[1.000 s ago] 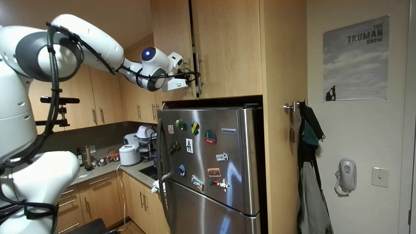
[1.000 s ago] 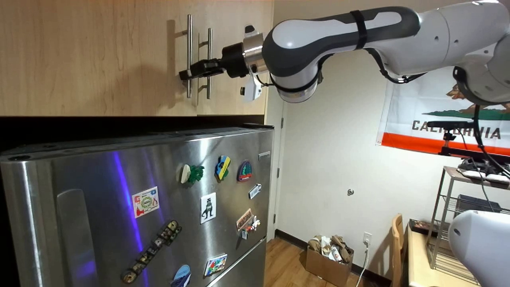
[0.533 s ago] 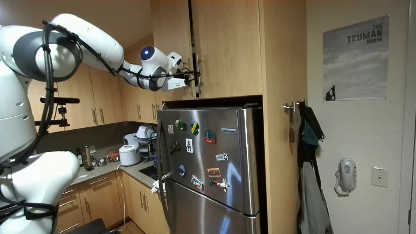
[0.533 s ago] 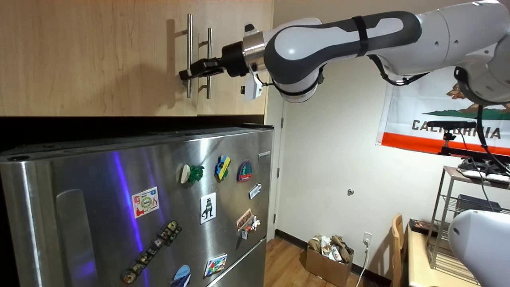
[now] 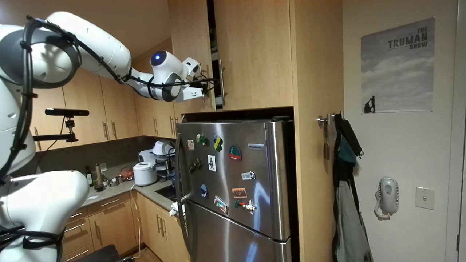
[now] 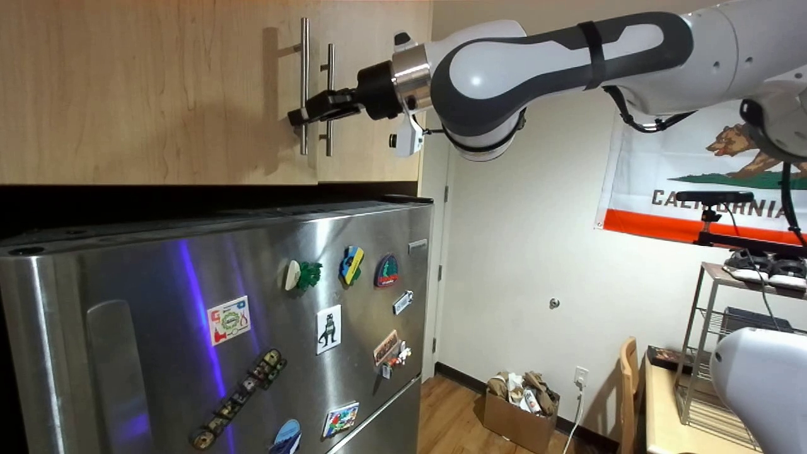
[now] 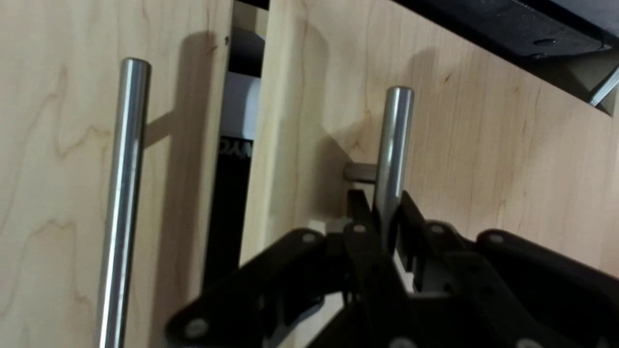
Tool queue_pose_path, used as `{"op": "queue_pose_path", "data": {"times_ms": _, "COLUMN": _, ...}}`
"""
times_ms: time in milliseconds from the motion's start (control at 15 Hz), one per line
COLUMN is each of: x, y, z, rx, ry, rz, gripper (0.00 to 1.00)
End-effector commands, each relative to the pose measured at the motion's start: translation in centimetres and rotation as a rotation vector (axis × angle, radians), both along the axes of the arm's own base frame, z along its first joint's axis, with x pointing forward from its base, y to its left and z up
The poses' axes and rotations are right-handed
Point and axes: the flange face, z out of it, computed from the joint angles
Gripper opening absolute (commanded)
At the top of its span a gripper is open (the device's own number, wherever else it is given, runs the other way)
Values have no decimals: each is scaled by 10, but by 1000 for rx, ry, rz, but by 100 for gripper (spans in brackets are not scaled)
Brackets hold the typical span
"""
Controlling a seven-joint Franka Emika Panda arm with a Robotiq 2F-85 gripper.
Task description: Open the left cabinet door above the fridge
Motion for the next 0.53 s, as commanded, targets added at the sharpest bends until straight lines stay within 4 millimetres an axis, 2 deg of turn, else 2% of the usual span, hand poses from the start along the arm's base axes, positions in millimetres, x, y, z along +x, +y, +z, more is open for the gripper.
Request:
{"op": "queue_pose_path", "data": {"times_ms": 0, "x": -17, "y": 29, "z": -18, "rx": -55, "ry": 36, "rz": 58, "gripper": 4}}
{"op": "queue_pose_path", "data": {"times_ms": 467, "x": -33, "y": 54, "z": -27, "rx": -128, "ry": 47, "rz": 99, "gripper": 4}}
